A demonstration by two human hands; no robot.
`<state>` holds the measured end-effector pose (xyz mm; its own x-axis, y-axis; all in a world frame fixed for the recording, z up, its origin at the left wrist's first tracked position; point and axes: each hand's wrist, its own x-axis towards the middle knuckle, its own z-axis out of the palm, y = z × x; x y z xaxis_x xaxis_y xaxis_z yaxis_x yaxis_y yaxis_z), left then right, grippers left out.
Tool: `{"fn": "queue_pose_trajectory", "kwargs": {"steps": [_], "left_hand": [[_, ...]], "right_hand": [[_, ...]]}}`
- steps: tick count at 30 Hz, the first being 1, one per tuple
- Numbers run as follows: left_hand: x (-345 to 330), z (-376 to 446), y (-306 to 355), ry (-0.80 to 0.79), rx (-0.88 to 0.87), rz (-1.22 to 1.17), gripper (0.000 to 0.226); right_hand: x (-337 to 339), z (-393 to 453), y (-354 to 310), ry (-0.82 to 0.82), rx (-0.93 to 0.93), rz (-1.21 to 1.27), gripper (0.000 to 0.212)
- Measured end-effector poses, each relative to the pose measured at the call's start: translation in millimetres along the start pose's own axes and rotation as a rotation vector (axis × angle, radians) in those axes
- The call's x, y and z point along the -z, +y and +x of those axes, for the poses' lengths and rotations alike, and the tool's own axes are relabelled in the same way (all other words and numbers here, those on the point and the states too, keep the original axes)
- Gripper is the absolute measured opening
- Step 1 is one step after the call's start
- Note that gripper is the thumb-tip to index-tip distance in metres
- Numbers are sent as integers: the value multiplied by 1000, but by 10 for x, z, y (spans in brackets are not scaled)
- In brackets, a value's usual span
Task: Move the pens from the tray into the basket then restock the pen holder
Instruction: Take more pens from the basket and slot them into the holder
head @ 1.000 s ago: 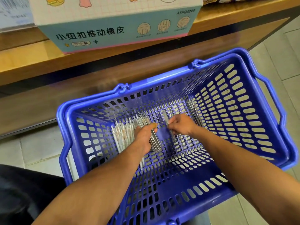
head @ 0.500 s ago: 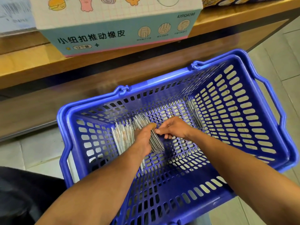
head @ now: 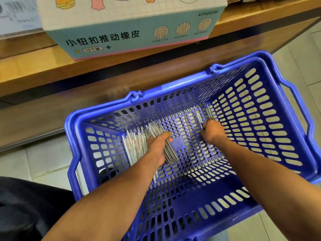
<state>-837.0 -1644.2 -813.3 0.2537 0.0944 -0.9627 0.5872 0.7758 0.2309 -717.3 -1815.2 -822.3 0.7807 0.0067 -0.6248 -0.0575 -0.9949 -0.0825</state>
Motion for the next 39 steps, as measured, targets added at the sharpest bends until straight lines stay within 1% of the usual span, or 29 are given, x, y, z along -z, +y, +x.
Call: {"fn": "queue_pose_trajectory", "kwargs": {"steps": [2,4,6,8,9,11,13,15,16,18,19,21,22,23,24,26,28,31,34,37,39], "left_hand": [[3,-2,-4,-1,-7,-1,54],[6,3,-18,-5,-15,8,65],[7,-5,-13,-21,-17,-5,72],[-17,-46,11,-64,-8,-44,78],[-27,-58,19,-91,-1,-48,86],[-38,-66,22,-137,-11,-66,95],[-34,-50,21,-102,-36,-76,99],[-25,-24,22,-14,-41,-8,106],[-21,-6,17,19,-39,-1,101],[-31,-19,14,16,-24,-41,79],[-37,-28,23,6,-24,-41,67],[-30,-22,25,-2,-24,5,50],[-27,-22,18,-11,-20,18,46],[-24,-24,11,-17,-13,21,44],[-21,-25,9,-18,-7,19,43],[-24,-24,8,-14,2,9,44],[-20,-4,1,-16,-1,8,45],[-21,2,-3,-18,6,26,47],[-24,-17,-26,-19,1,66,46],[-18,-70,0,-9,3,111,46],[-11,-123,29,-5,-7,149,46]], "right_hand": [[32,-63,-107,-150,93,181,11],[80,-187,-257,-331,176,389,10],[105,-294,-398,-457,272,495,7],[104,-381,-516,-533,346,540,5],[94,-422,-565,-560,372,542,6],[48,-484,-633,-587,421,547,7],[-19,-538,-677,-579,463,571,8],[-57,-554,-666,-570,458,606,9],[-50,-541,-633,-570,441,619,9],[-11,-454,-528,-526,380,641,14],[4,-377,-467,-440,325,647,15],[38,-199,-318,-122,160,590,7],[63,-120,-239,46,69,509,5],[79,-58,-161,169,-16,406,12],[79,2,-85,227,-81,306,24],[72,77,13,213,-133,156,39],[53,97,35,160,-99,25,40],[20,84,50,155,-45,-89,40],[-33,53,88,124,-18,-88,41],[-25,12,65,40,-26,-9,45],[7,-50,33,4,4,105,37]]}}
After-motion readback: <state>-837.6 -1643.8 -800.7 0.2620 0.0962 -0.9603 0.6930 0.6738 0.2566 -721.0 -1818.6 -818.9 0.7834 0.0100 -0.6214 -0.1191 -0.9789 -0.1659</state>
